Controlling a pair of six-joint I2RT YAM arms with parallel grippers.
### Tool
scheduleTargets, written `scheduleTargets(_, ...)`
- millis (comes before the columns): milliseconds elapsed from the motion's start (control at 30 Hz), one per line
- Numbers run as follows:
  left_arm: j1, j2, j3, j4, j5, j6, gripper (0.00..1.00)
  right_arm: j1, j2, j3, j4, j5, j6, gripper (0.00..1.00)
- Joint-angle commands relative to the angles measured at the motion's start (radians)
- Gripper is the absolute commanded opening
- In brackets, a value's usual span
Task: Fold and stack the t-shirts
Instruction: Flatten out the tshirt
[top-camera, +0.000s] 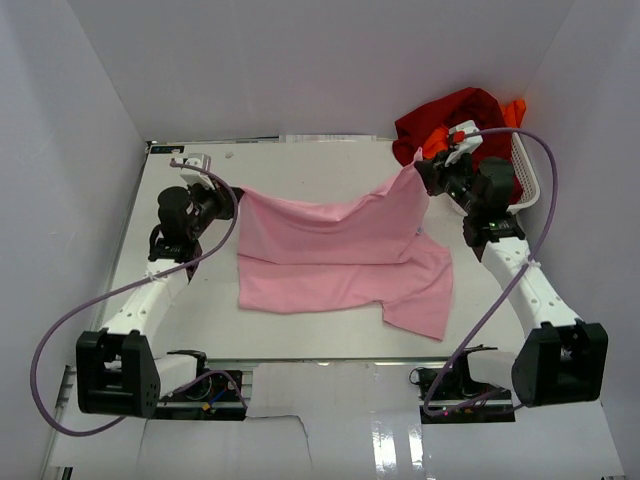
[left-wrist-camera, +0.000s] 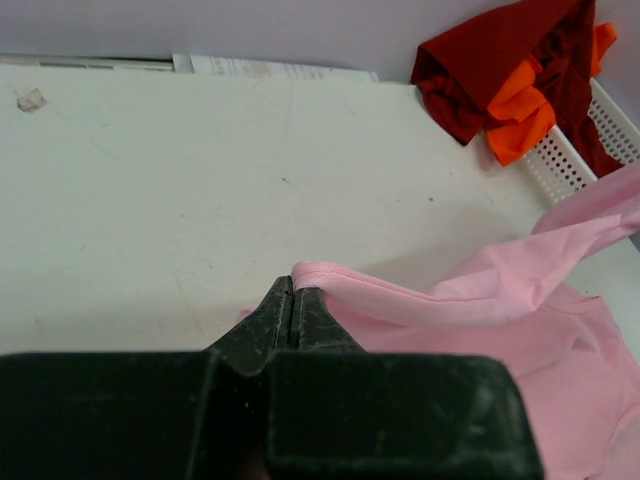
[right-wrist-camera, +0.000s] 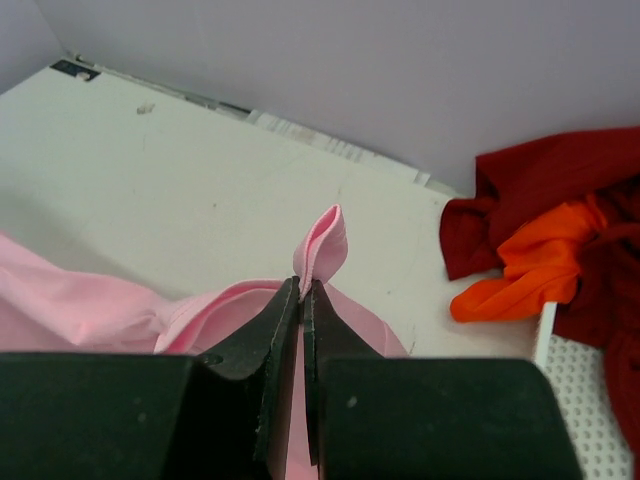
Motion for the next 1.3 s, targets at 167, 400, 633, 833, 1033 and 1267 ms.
scheduleTargets(167,-0.010,0.253,0.098,0.106,0.024,0.004,0.00,0.007,0.239,0.147,-0.020,-0.039,0.014,0.08)
scheduleTargets(400,-0.014,0.506,0.293,0.124,0.005,0.012,0.00,0.027,0.556,0.421,-0.057,-0.042,0.014,0.08)
scheduleTargets(633,-0.010,0.759,0.526,0.122,0.001,0.007,0.00,0.035,0.829,0.718,-0.132,0.019,-0.013,0.08)
scheduleTargets(833,0.007,0.914,0.648,0.110,0.004,-0.023,0.00,0.036,1.007,0.894,-0.174,0.052,-0.004,0.08)
scheduleTargets(1033,0.035,0.965,0.678,0.096,-0.047,-0.039,0.00,0.038,1.096,0.945,-0.060,0.163,0.002,0.08)
scheduleTargets(1267,0.081,0.994,0.681,0.095,-0.091,-0.049,0.00,0.038,1.211,1.069,-0.050,0.202,0.028,0.08)
